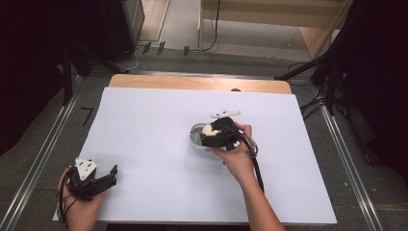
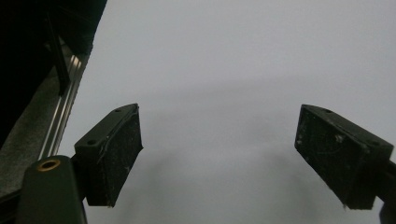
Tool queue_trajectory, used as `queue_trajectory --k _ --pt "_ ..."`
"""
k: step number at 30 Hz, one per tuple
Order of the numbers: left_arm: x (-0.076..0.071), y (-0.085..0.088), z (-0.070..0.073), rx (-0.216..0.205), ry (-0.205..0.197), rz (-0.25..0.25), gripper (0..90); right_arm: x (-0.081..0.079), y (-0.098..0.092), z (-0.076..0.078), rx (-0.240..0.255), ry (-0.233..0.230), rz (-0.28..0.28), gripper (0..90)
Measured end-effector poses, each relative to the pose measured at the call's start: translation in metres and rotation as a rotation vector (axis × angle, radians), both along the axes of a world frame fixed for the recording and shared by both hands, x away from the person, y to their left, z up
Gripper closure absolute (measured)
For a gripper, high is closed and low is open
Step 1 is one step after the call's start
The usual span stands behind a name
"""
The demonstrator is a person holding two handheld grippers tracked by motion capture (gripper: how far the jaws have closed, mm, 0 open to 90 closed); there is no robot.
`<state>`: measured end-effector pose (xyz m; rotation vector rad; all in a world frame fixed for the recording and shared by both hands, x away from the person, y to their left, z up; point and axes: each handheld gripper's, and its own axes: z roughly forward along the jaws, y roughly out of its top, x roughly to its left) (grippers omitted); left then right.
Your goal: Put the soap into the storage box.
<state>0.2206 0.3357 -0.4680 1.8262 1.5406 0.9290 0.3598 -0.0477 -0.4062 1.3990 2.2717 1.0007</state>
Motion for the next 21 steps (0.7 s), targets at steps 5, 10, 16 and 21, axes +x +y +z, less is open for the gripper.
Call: queue_trajectory --k 5,10,16,21 --pt "0.000 0.000 0.000 0.001 0.001 0.001 15.7 0.003 0.001 -0.004 -0.004 0.007 -0.010 25.8" --pt "0.000 0.000 0.000 0.001 0.001 0.001 15.7 0.005 0.002 -0.007 -0.009 0.014 -0.016 25.8" --pt "0.000 0.000 0.000 0.001 0.001 0.000 15.7 0.008 0.003 -0.011 -0.017 0.024 -0.020 25.8" --pt "0.000 0.000 0.000 0.000 0.001 -0.001 15.8 0.009 0.003 -0.015 -0.026 0.031 -0.025 25.8"
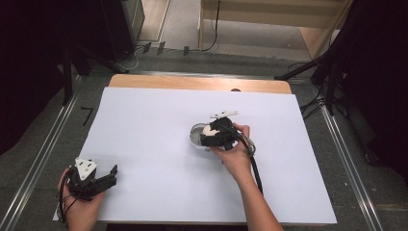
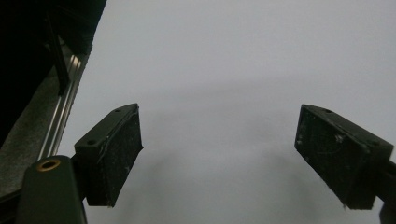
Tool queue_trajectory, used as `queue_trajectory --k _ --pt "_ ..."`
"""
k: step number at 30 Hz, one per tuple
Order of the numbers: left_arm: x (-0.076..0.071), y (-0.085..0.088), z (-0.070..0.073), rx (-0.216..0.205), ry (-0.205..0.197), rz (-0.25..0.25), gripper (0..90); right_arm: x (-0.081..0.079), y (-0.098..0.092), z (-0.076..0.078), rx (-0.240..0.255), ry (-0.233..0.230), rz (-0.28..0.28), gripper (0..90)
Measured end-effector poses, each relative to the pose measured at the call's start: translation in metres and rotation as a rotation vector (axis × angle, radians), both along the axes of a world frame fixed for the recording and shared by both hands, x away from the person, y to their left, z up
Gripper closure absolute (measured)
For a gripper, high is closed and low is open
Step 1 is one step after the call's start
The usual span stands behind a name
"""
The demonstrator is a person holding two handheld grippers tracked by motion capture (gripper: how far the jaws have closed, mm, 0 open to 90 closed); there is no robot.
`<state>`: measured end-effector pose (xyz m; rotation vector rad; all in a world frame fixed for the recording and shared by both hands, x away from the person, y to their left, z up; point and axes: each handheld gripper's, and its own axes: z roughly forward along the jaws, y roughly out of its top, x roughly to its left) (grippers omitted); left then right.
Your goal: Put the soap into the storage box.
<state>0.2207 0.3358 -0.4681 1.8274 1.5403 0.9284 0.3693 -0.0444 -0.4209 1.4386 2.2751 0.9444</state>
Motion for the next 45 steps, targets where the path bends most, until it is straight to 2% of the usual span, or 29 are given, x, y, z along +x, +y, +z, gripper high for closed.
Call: queue_trajectory --k 14,23,45 --pt "-0.0001 0.0000 0.0000 -0.001 0.000 0.000 15.8 0.0028 0.0014 -0.0061 0.007 0.027 -0.008 25.7" --pt "0.0000 -0.0001 0.0000 -0.001 0.000 0.000 15.7 0.0033 -0.0004 -0.0068 0.031 0.040 -0.008 25.6" --pt "0.0001 -0.0003 0.0000 0.001 0.002 0.002 15.7 0.0019 -0.0052 -0.0067 0.066 0.046 -0.001 23.4"
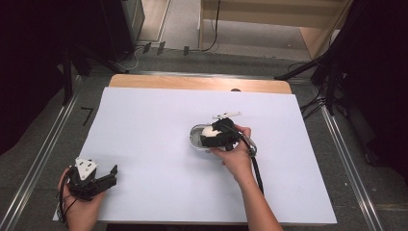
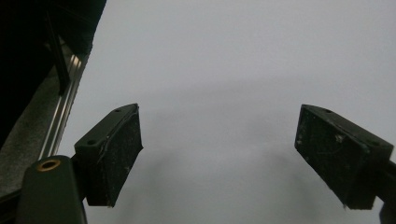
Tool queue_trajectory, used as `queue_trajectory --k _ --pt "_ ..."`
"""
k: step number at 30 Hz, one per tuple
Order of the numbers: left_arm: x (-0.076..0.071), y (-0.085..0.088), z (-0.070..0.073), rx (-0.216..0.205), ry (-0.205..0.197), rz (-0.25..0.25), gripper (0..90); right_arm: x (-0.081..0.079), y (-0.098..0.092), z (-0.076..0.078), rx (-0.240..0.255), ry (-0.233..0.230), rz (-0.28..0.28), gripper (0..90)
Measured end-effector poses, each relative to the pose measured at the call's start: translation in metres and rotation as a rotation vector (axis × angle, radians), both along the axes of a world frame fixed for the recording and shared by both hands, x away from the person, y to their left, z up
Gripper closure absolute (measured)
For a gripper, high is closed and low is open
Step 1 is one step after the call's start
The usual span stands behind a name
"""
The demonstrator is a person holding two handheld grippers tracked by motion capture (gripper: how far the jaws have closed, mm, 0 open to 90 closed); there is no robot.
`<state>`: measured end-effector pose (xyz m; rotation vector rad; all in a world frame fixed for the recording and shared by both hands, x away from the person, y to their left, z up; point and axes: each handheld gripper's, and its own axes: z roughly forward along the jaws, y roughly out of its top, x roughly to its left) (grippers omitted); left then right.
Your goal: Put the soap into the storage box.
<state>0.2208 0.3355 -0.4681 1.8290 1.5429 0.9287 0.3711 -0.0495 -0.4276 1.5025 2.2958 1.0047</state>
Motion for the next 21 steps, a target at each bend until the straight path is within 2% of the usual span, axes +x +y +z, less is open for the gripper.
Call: queue_trajectory --k 21 --pt "0.0002 -0.0003 -0.0001 0.000 0.000 0.000 15.7 -0.0029 -0.0055 0.0067 0.014 -0.018 -0.012 23.2"
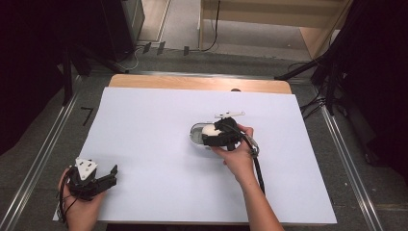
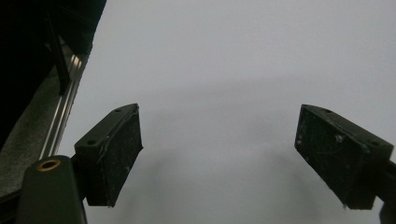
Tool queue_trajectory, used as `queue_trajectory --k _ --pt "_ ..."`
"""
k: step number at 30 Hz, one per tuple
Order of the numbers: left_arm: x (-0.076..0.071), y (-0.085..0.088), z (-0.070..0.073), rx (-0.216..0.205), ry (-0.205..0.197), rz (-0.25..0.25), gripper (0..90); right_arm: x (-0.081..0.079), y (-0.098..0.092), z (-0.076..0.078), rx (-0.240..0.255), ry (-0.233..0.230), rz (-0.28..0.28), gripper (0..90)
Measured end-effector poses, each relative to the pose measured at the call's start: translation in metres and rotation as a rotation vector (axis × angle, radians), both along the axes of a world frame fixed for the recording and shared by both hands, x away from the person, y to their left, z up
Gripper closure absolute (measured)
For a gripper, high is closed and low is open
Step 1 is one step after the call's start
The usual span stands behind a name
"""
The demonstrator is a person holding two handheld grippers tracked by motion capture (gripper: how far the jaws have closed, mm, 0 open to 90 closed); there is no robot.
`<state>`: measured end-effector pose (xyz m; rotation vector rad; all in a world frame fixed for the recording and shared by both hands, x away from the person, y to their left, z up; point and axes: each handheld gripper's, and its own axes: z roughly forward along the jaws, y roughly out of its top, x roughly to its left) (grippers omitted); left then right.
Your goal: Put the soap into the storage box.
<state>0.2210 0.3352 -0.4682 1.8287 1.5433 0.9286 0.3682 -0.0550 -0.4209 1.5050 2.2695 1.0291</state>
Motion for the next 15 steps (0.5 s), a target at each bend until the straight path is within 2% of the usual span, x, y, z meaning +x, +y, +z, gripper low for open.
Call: queue_trajectory --k 15 --pt "0.0002 -0.0002 -0.0001 0.003 0.001 -0.001 15.7 -0.0036 -0.0063 0.0091 0.017 -0.025 -0.013 25.0"
